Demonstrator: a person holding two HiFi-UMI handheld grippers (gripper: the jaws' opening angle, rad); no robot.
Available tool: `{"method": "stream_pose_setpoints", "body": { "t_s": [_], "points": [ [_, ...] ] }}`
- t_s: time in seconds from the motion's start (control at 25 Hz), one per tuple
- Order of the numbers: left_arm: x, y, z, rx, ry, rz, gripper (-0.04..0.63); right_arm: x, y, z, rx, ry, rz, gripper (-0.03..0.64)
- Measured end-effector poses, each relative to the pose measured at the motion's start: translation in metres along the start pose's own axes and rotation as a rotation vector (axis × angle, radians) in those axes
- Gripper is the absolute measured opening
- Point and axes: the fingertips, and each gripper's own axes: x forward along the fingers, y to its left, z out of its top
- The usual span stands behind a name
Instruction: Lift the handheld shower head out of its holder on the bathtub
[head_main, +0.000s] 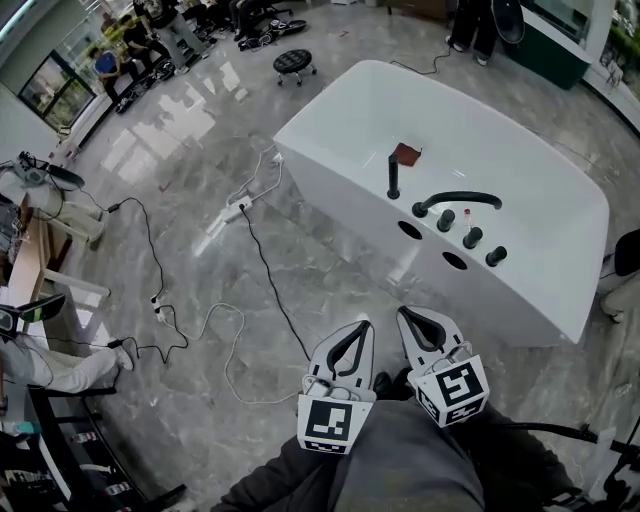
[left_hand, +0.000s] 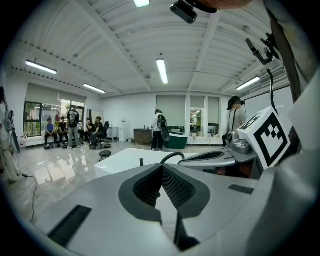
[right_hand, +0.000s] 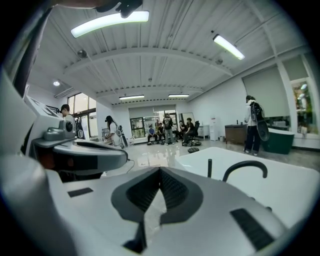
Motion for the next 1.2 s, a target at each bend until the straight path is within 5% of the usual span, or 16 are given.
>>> {"method": "stream_pose_setpoints", "body": {
  "t_s": [0.56, 1.2],
  "points": [
    [0.103, 0.080, 0.019, -0.011, 0.055, 0.013, 0.003, 0.111, -0.070, 0.030, 0.029, 0.016, 0.006, 0.005],
    [0.237, 0.140, 0.045, -0.014, 0.102, -0.091, 0.003, 0.205, -0.172, 0.060, 0.092, 0.043, -0.101, 0.005]
  ]
}}
